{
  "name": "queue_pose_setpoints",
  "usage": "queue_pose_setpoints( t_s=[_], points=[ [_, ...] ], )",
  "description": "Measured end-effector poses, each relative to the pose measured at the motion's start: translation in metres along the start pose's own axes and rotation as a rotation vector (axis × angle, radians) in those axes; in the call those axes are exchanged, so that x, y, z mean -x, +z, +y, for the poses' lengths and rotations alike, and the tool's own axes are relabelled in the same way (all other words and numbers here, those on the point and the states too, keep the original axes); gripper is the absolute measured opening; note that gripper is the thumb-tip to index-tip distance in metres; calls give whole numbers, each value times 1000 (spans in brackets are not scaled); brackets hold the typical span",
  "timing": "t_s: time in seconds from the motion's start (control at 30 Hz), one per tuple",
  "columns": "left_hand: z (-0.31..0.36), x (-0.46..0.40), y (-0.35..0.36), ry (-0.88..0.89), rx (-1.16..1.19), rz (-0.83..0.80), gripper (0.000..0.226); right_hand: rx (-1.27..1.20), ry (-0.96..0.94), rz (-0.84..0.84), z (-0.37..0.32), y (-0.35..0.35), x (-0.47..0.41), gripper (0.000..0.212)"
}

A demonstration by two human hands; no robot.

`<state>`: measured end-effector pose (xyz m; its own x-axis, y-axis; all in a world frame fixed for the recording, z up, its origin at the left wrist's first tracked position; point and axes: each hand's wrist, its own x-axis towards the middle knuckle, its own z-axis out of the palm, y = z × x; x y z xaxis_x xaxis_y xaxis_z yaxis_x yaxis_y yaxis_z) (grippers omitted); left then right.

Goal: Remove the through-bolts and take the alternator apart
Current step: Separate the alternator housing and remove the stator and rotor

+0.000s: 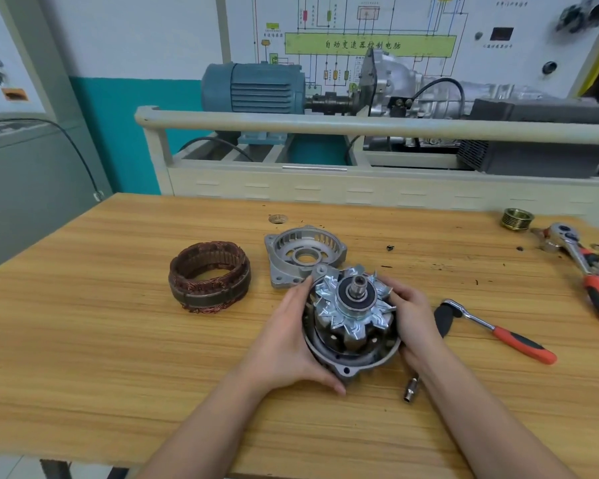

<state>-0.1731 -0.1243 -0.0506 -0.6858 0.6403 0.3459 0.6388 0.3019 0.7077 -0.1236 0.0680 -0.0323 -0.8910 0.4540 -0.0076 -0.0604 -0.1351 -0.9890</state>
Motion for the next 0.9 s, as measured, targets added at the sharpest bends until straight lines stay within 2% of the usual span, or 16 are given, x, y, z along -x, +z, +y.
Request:
queue_pose_setpoints(
  t_s=[0.13, 0.27, 0.47, 0.67, 0.8, 0.9],
  points=[
    [1, -3, -4, 43, 61, 61, 145, -123, -85, -47, -4, 0, 2, 30],
    [0, -2, -11, 59, 85, 87, 142, -193, -141, -77, -5, 1, 4, 31],
    [-3, -1, -14, -35, 63, -2, 140, -184, -26, -9, 6, 7, 2, 36],
    [-2, 0, -16, -95, 55, -39, 141, -136, -3, 2, 8, 9, 2, 40],
    [4, -3, -16, -105, 28, -74, 144, -101, 47, 48, 7, 8, -3, 28],
    [10, -6, -16, -133, -60, -112, 151, -84, 57, 50, 8, 7, -5, 31]
  ],
)
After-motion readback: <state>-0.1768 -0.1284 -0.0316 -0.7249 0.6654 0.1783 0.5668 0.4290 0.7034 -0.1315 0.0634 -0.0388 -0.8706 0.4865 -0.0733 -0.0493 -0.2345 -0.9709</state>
